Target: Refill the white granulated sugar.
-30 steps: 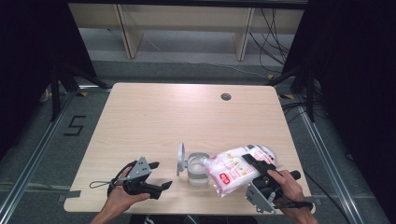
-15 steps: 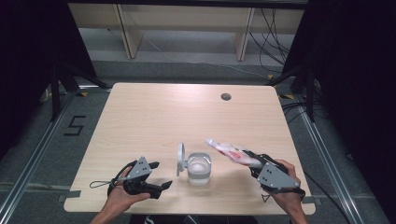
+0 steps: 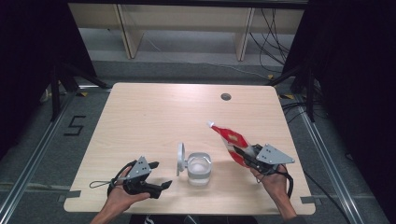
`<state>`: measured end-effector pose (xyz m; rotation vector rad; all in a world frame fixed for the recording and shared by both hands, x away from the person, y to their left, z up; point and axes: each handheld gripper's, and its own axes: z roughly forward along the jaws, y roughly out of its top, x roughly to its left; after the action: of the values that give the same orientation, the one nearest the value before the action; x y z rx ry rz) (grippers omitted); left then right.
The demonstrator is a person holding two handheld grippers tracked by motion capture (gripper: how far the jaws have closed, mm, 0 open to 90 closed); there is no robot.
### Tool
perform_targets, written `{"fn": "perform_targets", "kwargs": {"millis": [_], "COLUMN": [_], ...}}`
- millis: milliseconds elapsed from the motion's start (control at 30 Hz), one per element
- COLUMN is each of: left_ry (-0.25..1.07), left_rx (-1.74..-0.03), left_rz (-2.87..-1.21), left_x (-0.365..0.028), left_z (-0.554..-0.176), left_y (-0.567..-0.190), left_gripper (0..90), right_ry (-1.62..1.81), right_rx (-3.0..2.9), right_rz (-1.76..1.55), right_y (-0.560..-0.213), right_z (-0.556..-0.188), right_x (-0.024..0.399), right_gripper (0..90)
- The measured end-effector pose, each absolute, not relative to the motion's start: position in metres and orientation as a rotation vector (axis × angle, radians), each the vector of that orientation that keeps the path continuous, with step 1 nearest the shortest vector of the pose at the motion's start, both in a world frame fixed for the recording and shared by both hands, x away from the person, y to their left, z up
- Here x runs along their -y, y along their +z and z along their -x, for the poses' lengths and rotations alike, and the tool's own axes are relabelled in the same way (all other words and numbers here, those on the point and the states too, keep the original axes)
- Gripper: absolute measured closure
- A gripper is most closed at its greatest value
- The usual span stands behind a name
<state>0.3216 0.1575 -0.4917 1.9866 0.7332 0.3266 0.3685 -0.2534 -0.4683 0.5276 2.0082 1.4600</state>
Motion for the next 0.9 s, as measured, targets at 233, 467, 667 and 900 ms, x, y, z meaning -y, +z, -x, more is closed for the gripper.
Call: {"fn": "perform_targets", "kwargs": {"millis": [233,467,667,900], "left_ry": [0.326,0.333,0.326,0.330], "left_rx": [-0.729,-0.716,-0.732,-0.734], "left_rz": [-1.988,-1.989,-1.988,-1.991], "left_x": [-0.158,-0.159,-0.159,-0.159], "left_z": [-0.322,-0.322,-0.322,-0.322], "left_y": [-0.491,-0.491,-0.491,-0.491], "left_gripper": [15.8,15.8,15.8,15.8], "right_ry": [1.406,1.381,1.373,1.382], "right_rx": [-2.060,-2.069,-2.066,-2.080], "right_rz": [-0.565,-0.627,-0.663,-0.707], "right_y": [-0.478,-0.480,-0.478,-0.477], "right_z": [-0.375,-0.375,-0.370,-0.366], "right_x": [0.254,0.262,0.271,0.277], "right_gripper": [77.5,77.2,77.4,77.4]}}
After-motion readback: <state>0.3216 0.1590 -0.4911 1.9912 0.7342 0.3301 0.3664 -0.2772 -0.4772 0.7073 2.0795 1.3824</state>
